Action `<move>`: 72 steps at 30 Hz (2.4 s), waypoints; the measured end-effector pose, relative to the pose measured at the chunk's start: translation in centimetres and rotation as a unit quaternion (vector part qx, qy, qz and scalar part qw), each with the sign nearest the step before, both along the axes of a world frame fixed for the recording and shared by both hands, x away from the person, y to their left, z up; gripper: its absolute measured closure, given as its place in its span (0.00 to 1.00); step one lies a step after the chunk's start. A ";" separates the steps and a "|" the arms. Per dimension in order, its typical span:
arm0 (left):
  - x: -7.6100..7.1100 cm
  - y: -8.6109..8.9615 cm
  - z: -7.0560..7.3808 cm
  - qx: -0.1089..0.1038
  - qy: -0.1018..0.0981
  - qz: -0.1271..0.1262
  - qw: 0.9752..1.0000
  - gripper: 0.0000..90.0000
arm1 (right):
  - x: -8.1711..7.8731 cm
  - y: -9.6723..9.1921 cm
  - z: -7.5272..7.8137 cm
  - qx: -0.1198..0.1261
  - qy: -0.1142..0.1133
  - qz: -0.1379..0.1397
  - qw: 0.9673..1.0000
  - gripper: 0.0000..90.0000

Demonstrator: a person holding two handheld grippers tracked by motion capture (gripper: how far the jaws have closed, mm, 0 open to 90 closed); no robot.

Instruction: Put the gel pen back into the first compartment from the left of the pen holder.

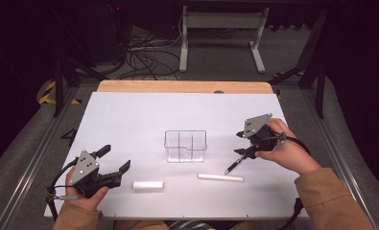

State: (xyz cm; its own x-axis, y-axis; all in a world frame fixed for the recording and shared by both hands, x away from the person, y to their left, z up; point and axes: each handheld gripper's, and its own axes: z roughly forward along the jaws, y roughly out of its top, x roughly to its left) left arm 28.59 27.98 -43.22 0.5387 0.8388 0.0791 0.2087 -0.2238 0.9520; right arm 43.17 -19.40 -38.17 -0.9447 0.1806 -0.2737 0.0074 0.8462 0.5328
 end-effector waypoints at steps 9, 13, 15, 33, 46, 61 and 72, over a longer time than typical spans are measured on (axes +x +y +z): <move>-0.2 0.1 0.0 0.001 0.002 0.003 1.000 0.20 | 0.8 0.3 -0.9 -0.053 0.004 0.035 0.998 0.50; -0.4 0.2 -0.1 0.001 0.001 0.007 1.000 0.20 | 1.0 0.5 -1.3 -0.076 0.004 0.061 0.995 0.51; -0.4 0.3 -0.1 0.000 0.001 0.009 1.000 0.20 | 1.0 0.6 -1.4 -0.085 0.007 0.068 0.994 0.52; -0.8 0.6 -0.2 0.001 0.001 0.017 1.000 0.20 | 1.2 1.7 -3.3 -0.177 0.019 0.134 0.975 0.58; -0.8 0.5 -0.2 0.001 0.001 0.016 1.000 0.20 | 1.3 2.0 -4.4 -0.194 0.040 0.151 0.968 0.65; -0.8 0.5 -0.2 0.000 0.003 0.015 1.000 0.20 | 1.5 2.5 -5.7 -0.214 0.055 0.173 0.960 0.75; -0.8 0.6 -0.2 0.002 0.002 0.016 1.000 0.20 | 1.5 2.8 -6.0 -0.224 0.045 0.200 0.953 0.77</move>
State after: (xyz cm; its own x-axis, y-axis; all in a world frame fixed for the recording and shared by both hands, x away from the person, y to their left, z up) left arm 27.82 28.54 -43.46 0.5125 0.8548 0.0811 0.2196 -0.2218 0.9500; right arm 44.68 -16.63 -44.18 -0.9367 -0.3149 -0.1532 -0.3349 0.9334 0.1291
